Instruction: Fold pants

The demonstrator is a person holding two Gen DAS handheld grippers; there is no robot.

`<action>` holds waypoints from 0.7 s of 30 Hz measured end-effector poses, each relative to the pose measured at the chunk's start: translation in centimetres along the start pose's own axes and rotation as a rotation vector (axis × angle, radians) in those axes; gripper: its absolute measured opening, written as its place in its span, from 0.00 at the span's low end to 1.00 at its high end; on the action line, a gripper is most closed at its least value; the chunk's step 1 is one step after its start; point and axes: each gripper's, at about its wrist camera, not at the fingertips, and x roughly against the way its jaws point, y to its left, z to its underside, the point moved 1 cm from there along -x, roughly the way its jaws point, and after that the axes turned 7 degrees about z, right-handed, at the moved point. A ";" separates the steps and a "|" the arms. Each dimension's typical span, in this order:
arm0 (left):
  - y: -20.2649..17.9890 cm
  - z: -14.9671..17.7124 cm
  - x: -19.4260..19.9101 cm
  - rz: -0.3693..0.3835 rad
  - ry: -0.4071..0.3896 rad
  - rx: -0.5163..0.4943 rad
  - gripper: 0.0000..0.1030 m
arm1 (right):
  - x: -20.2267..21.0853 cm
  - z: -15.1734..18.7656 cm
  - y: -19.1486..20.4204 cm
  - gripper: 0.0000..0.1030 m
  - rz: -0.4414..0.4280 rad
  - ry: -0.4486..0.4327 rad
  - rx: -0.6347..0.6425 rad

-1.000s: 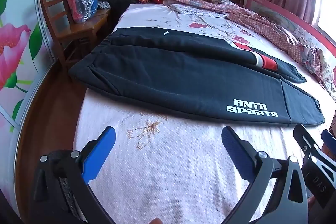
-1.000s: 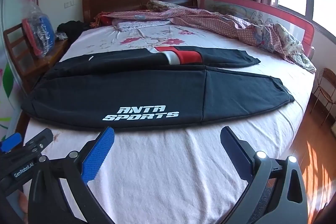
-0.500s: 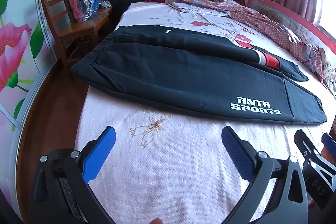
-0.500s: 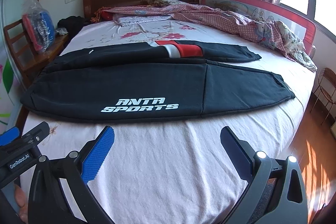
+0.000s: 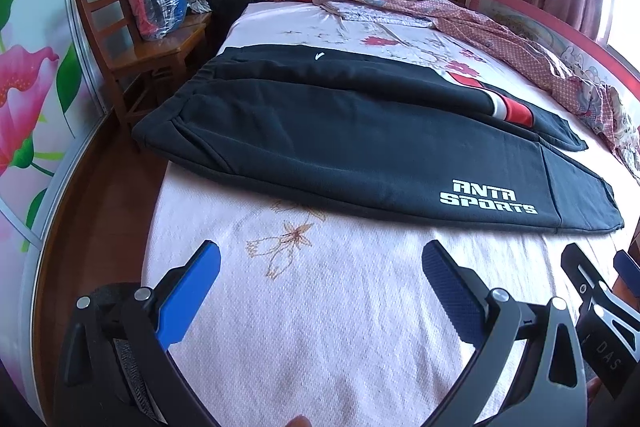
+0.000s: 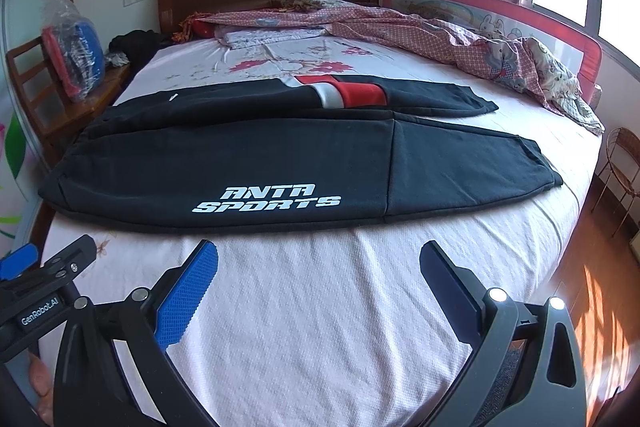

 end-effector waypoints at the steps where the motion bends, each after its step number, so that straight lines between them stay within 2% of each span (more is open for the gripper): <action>1: 0.0 0.0 0.0 0.000 0.000 0.000 0.98 | 0.0 0.0 0.0 0.97 0.001 0.001 0.000; 21: 0.0 0.1 -0.1 0.000 0.010 0.001 0.98 | -0.3 0.2 -0.3 0.97 0.001 0.008 -0.010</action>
